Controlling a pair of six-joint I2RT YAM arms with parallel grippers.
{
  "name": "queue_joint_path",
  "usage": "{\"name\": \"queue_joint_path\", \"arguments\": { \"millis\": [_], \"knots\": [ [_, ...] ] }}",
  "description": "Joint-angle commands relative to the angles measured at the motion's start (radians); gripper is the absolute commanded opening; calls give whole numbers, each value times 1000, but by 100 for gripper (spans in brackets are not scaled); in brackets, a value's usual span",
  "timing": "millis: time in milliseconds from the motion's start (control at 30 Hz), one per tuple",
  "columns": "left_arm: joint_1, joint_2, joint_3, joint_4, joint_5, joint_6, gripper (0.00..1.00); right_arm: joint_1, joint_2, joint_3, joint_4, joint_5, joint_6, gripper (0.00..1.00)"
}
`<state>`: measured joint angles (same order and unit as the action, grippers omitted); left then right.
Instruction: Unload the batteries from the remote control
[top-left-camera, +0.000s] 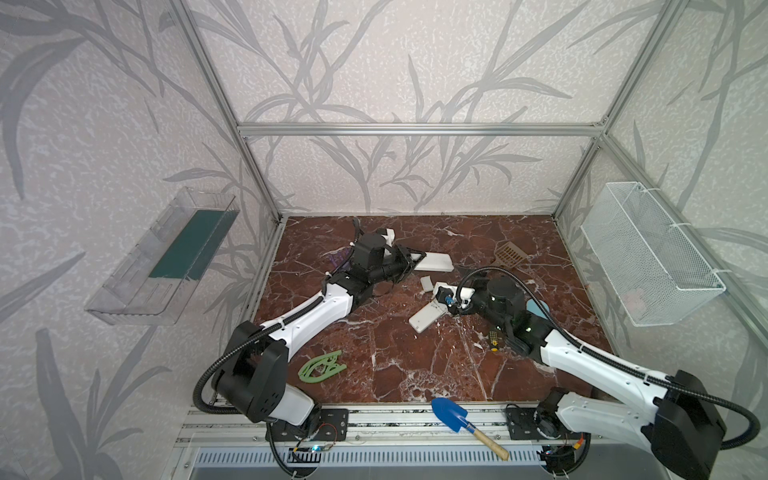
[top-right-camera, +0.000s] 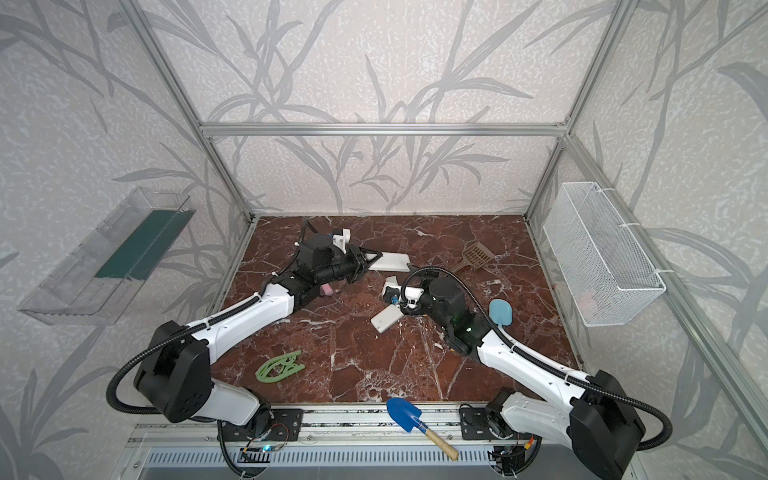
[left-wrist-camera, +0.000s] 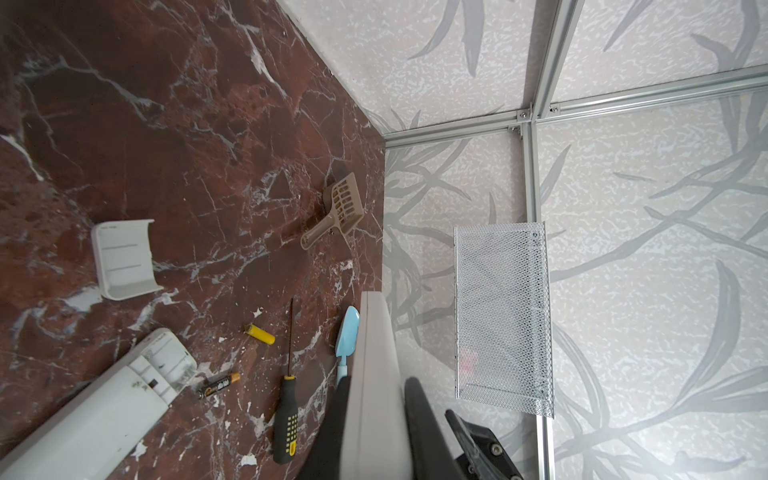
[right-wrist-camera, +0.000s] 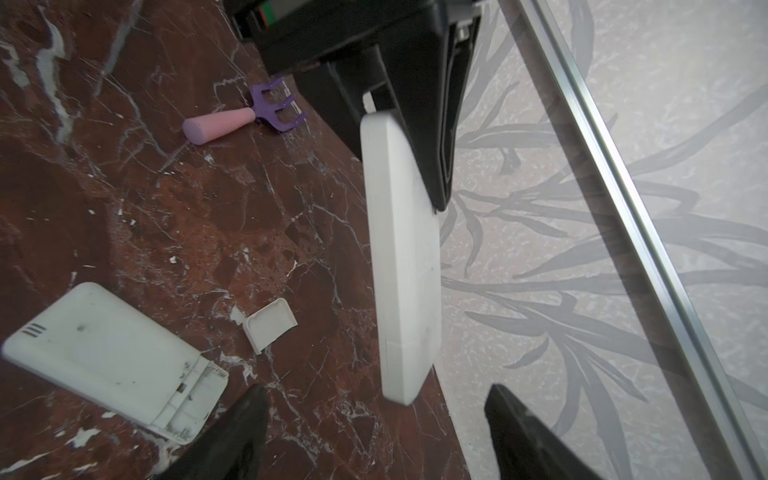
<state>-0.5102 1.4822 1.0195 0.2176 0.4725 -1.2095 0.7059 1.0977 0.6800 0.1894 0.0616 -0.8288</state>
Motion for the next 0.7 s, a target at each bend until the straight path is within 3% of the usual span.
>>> {"name": "queue_joint_path", "arguments": {
  "millis": [0,100,200,300,533,667],
  "knots": [
    [12,-1,0,25,54,110,0,-7,-35,68,-248,-63,259,83],
    [22,-1,-5,36,107,159,0,-50,-51,111,-342,-114,473,82],
    [26,-6,-11,32,156,204,0,-148,-43,174,-427,-254,726,80],
    [28,-27,-31,68,193,218,0,-216,-33,194,-462,-329,898,79],
    [29,-94,-87,139,228,237,0,-374,-49,162,-408,-555,1194,77],
    [29,-101,-88,152,251,198,0,-433,-54,105,-270,-660,1340,73]
  ]
}}
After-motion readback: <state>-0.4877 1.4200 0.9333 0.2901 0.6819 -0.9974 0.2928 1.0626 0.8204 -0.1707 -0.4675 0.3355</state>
